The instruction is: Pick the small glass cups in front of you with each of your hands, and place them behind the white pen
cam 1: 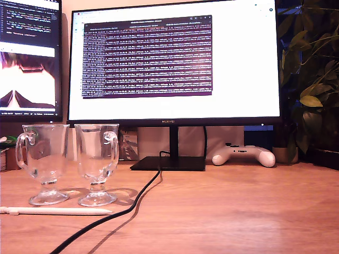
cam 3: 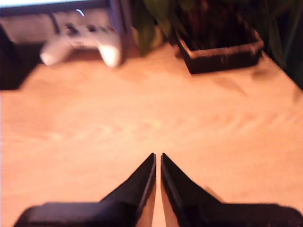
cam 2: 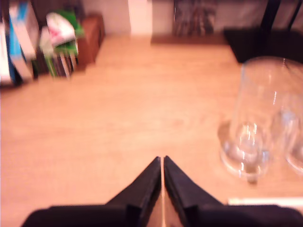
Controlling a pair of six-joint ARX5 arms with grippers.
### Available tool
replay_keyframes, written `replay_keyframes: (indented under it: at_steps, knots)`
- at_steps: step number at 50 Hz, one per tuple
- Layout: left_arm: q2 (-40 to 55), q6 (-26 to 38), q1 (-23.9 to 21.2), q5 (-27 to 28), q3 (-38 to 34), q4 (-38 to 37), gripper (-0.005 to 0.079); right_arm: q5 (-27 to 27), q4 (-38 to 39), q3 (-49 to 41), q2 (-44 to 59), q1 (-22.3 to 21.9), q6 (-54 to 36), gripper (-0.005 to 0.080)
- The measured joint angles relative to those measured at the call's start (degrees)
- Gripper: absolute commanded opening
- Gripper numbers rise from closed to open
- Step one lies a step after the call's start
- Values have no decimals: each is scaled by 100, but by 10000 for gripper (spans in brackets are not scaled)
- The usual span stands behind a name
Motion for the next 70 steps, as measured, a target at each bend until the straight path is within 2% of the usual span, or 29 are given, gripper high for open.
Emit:
replay_keyframes:
  at_steps: [27,33,44,48,57,70]
  knots:
    - [-1484,-11,0,-144,-31,-643,-19,-125,-442,-299,-2109,0,-238,-13]
    - [-1504,-11,0,-249,-59,-688,-19,-122,-564,-299,-2612,0,-280,-13]
    - [-1504,-7,0,-282,-79,-682,-19,-129,-199,-297,-2603,0,-557,-13]
    - [-1504,-7,0,-326,-76,-892,-19,-127,-428,-297,-2601,0,-673,-13]
    - [-1504,-144,0,-337,-72,-929,-19,-122,-1502,-299,-2601,0,-693,-13]
    - [-1504,-286,0,-337,-72,-931,-19,-94,-1506,-299,-2599,0,-584,-12]
